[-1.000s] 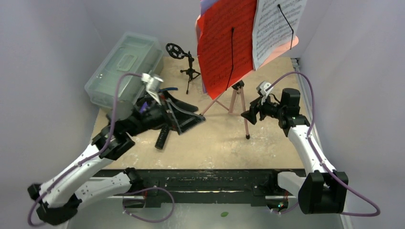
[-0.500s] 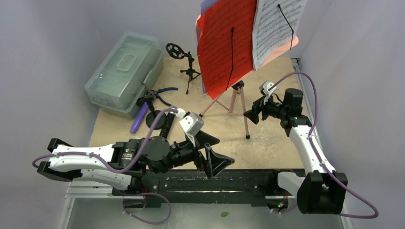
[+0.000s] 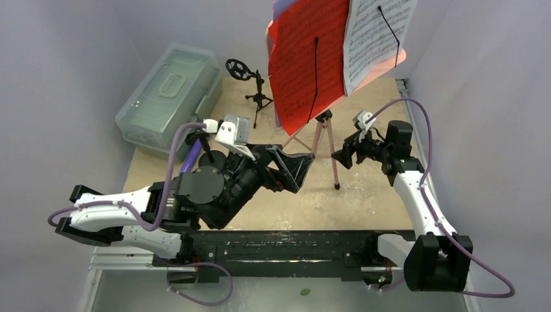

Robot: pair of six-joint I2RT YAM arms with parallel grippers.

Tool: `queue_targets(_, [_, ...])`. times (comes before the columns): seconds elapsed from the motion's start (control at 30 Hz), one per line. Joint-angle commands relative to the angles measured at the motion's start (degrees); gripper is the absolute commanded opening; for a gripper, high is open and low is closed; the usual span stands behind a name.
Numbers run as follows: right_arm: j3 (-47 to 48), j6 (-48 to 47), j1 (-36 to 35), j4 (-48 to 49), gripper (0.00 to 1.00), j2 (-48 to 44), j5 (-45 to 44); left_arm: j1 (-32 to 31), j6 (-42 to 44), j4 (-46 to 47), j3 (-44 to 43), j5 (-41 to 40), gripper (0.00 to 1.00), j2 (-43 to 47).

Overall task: Pack up the instrument practice props
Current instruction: Pick up the sheet music from the music stand.

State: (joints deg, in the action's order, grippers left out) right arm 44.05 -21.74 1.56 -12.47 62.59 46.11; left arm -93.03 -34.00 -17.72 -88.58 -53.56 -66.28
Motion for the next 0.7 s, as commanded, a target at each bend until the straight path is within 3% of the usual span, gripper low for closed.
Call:
queue_targets(0.0, [2.5, -0.6, 0.3, 0.3, 0.79, -1.2, 1.3, -0.2, 4.9, 1.4, -2.5, -10.0, 0.90, -1.8])
queue_targets(0.2, [2.5, -0.5, 0.3, 0.3, 0.79, -1.2, 1.3, 1.3, 8.4, 5.1, -2.5, -12.1, 0.82, -4.3])
queue_targets(0.4, [2.5, -0.5, 0.4, 0.3, 0.79, -1.2, 1.2, 10.7, 1.8, 1.6, -3.8, -1.6, 0.79, -6.3])
queue_targets(0.67, [2.6, -0.4, 0.5, 0.3, 0.79, -1.2, 1.3, 11.7, 1.4, 2.8, -3.4, -2.2, 0.77, -6.8])
